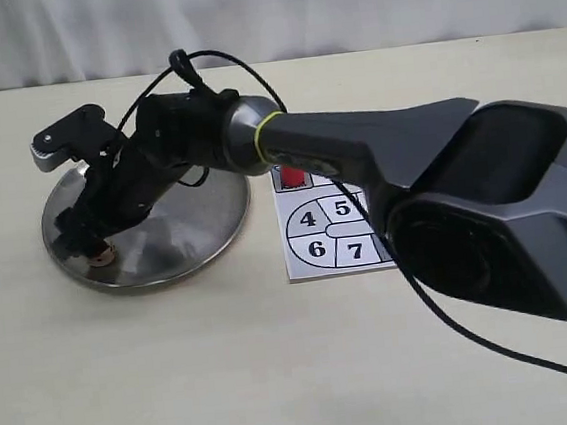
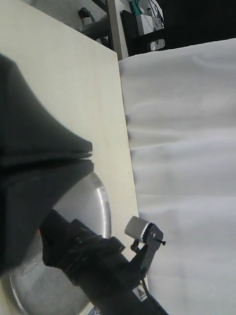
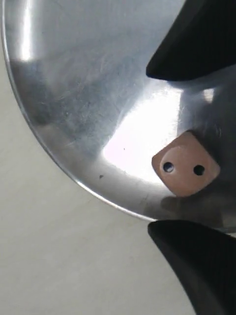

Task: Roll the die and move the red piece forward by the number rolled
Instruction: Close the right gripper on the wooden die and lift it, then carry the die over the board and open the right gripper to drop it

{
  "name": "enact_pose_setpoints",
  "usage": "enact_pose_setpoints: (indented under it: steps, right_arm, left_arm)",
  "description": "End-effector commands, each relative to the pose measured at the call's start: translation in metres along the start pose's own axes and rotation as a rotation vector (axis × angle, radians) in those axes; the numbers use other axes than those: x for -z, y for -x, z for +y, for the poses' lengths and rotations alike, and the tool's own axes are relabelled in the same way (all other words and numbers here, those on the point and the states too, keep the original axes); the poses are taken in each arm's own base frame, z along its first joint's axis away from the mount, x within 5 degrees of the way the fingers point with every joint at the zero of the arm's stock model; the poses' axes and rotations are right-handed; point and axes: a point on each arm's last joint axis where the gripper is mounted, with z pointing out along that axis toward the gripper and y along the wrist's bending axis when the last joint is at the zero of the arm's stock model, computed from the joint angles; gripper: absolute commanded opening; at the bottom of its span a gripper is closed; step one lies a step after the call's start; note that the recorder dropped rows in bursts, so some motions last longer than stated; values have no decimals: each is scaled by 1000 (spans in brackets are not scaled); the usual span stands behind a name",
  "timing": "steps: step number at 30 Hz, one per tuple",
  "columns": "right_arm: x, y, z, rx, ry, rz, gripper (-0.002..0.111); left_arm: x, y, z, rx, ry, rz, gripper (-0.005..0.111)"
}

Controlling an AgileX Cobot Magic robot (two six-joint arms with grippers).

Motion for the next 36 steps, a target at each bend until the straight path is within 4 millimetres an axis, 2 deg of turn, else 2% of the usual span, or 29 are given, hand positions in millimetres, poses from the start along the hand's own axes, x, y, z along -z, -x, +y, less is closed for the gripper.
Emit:
enact_pose_setpoints:
  steps: [1,2,3,4,5,6,8,9,12,15,18,21,25,28,31,36]
  right_arm:
    - [-17,-10,-3,55,-12,-2,57]
    - [-18,-10,-3,61,-13,-2,51]
    - [-16,-8,-3,62,-16,-12,35]
    - [-12,-5,-2,65,-17,-22,28]
    - [-1,3,0,73,-13,-33,13]
    - [12,10,2,78,-5,-27,4]
    - [57,27,-5,47,-17,-3,5]
    - [80,33,-14,23,-44,11,5]
    - [166,44,-49,-70,-178,48,5]
    - [209,38,-70,-139,-217,51,5]
    - [232,16,-94,-211,-259,69,5]
    - [236,-17,-117,-288,-296,100,5]
    - [218,-67,-145,-386,-341,132,5]
    - [198,-101,-158,-433,-367,154,5]
    - [186,-116,-162,-450,-369,179,5]
    - [178,-122,-164,-454,-363,202,5]
  left_arm:
    - [0,0,0,2,2,-9,0]
    - [0,0,0,2,2,-9,0]
    - [0,0,0,2,2,-9,0]
    - [0,0,0,2,2,-9,0]
    - [0,0,0,2,2,-9,0]
    - [0,0,0,2,2,-9,0]
    - [0,0,0,2,2,-9,0]
    - [0,0,0,2,2,-9,0]
    - [0,0,0,2,2,-9,0]
    - [0,0,0,2,2,-9,0]
    - [0,0,0,2,2,-9,0]
    - [0,0,0,2,2,-9,0]
    - [0,0,0,2,2,-9,0]
    - [0,0,0,2,2,-9,0]
    - [0,0,0,2,2,-9,0]
    - [0,0,0,2,2,-9,0]
